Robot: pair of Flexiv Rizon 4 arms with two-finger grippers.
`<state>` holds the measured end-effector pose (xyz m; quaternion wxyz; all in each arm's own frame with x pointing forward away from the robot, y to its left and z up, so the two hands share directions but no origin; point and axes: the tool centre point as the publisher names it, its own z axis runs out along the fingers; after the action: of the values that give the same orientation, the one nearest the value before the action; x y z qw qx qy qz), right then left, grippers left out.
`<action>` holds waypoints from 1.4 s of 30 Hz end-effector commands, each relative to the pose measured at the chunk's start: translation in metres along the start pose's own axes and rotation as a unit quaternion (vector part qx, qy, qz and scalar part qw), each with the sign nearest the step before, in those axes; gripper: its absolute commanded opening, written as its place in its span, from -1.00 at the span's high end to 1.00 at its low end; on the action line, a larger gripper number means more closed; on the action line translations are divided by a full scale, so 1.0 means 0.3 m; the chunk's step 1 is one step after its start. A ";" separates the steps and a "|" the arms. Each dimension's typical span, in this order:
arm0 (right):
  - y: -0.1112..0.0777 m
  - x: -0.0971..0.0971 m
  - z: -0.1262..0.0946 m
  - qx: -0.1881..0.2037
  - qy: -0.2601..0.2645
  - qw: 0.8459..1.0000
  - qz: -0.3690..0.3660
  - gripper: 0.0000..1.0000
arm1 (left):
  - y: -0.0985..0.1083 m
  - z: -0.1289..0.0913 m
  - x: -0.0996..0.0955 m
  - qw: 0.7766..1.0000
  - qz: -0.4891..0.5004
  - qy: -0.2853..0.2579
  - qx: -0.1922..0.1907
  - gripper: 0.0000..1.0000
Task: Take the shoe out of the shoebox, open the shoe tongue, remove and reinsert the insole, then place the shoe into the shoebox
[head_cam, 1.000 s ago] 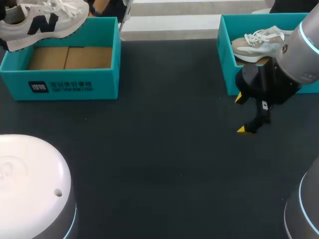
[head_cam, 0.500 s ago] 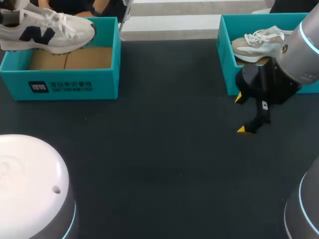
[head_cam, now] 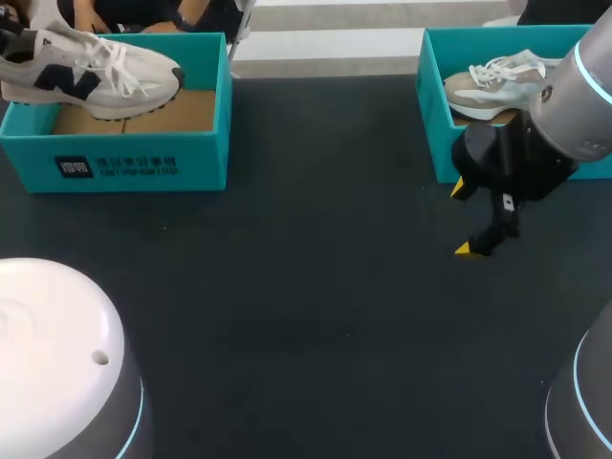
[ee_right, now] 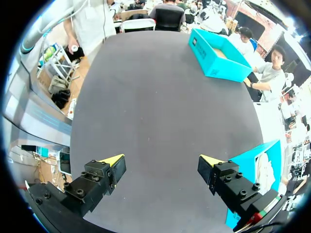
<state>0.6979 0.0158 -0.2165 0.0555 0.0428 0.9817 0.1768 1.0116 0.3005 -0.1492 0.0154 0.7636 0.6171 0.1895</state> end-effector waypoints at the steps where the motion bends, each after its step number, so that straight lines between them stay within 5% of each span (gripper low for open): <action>1: 0.002 -0.001 0.005 0.001 0.000 1.000 0.000 -1.00 | 0.044 0.006 0.005 1.000 -0.012 -0.004 0.010 1.00; 17: 0.002 -0.001 0.005 0.001 0.000 1.000 0.000 -1.00 | 0.232 0.203 0.002 0.997 -0.072 0.013 -0.004 1.00; 31: 0.002 -0.001 0.005 0.001 0.000 1.000 0.000 -1.00 | 0.195 0.373 -0.039 0.996 -0.085 0.032 0.023 1.00; 42: 0.002 -0.001 0.005 0.001 0.000 1.000 0.000 -1.00 | 0.159 0.439 -0.044 0.995 -0.081 0.040 0.049 1.00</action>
<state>0.6978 0.0159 -0.2165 0.0555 0.0427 0.9818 0.1768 1.0911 0.3050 -0.2616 -0.0291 0.7032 0.6850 0.1881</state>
